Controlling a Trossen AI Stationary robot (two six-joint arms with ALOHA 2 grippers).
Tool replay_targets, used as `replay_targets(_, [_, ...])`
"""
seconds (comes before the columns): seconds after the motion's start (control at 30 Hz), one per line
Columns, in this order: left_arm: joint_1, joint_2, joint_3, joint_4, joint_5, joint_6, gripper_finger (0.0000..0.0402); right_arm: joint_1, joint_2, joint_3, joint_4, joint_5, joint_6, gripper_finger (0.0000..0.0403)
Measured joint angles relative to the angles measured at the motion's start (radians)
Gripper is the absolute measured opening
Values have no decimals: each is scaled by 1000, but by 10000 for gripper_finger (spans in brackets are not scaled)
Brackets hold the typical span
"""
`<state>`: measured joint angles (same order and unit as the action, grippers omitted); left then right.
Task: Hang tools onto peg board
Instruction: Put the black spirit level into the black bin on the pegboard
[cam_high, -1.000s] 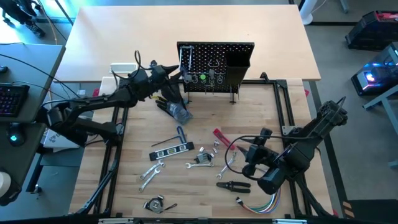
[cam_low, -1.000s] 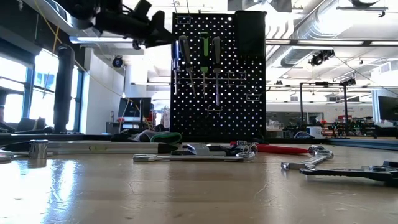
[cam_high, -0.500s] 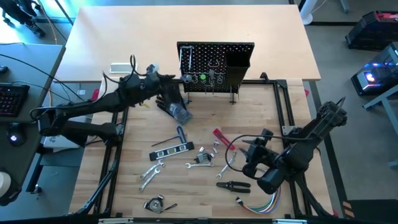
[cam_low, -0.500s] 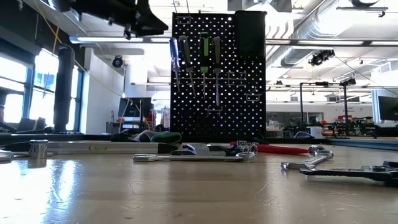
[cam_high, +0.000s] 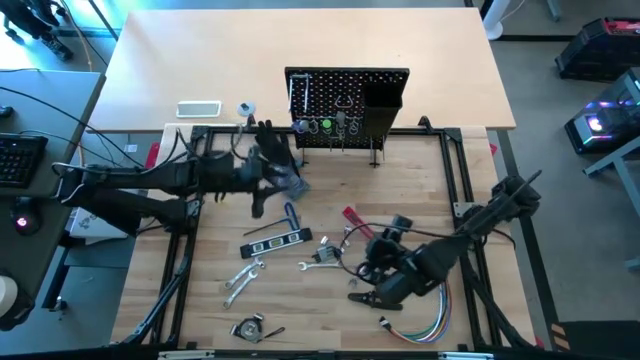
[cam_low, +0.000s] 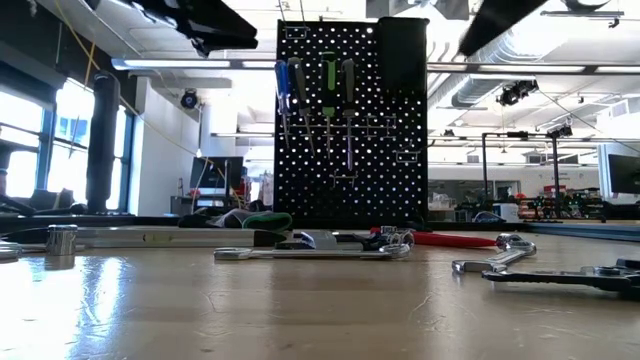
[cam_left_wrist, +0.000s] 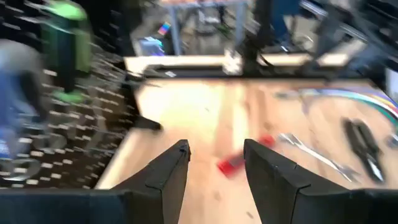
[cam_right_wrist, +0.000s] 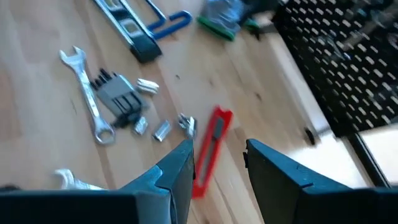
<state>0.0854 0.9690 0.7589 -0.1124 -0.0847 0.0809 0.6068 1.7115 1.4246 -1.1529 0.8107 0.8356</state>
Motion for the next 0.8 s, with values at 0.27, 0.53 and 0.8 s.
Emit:
replay_targets(0.27, [-104,32,0,-246,-5,-85,149,-134,80,0,319,-112,-380,142])
replay_targets(0.53, [-183,103,-68,-338,-9,-191,149,-270,170,0,577,-340,-689,142])
replay_targets(0.8, [-246,120,-187,-199,-13,-296,149,-375,254,0,753,-567,-851,173])
